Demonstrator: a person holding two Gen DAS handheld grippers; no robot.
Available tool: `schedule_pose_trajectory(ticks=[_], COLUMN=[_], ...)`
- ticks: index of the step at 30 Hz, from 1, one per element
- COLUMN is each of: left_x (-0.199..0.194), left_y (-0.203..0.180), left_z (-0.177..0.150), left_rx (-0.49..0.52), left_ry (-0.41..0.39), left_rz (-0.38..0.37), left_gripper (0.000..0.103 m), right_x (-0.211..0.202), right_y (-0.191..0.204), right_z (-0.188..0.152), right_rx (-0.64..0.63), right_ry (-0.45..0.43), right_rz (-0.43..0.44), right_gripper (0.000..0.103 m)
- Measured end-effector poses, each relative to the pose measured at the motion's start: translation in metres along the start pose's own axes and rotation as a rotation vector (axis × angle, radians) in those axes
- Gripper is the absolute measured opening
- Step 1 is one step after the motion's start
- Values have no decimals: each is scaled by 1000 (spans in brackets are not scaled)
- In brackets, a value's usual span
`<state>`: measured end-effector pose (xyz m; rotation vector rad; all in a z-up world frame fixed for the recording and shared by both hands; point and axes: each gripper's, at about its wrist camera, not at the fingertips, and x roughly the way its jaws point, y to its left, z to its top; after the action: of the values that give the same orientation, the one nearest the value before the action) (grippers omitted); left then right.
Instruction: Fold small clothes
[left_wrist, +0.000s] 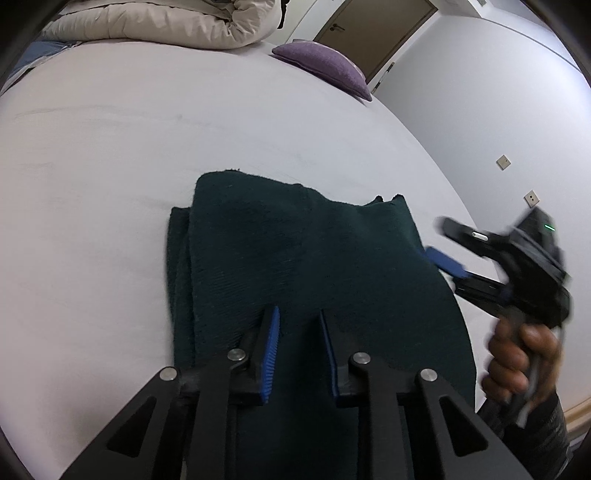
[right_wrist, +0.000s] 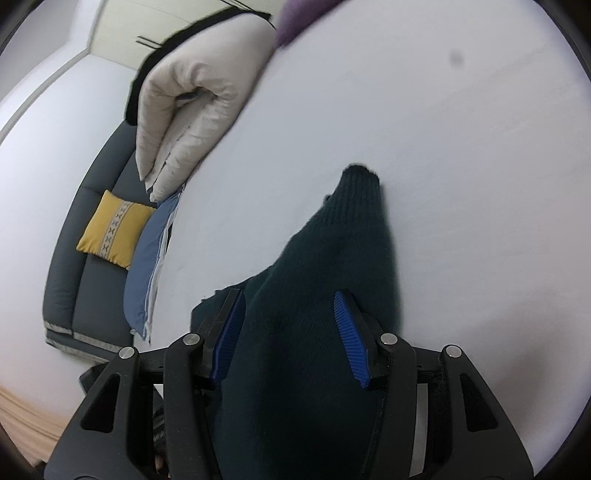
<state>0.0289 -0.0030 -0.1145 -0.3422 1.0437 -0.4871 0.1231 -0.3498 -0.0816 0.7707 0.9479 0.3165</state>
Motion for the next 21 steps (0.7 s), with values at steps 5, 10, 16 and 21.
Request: schedule_pose_trajectory(ticks=[5,10,16,21], left_x=[2,-1,-14,-22], left_y=[-3,0,-8,-10], left_z=[-5,-10,-12,-23], left_rx=[8,12,8,27], left_ry=[-14,-16,-26,-65], left_rz=[-2,3,35,54], left_gripper=[24,24,25,28], right_x=[-30,-22,-47,-56], right_y=[38,31,38,45], right_z=[-43,-87,-104,-132], right_rx=[-147,-192,-207,-263], right_ry=[76,116,67,136], right_rz=[82,80,78,111], right_gripper=[51,49,51,51])
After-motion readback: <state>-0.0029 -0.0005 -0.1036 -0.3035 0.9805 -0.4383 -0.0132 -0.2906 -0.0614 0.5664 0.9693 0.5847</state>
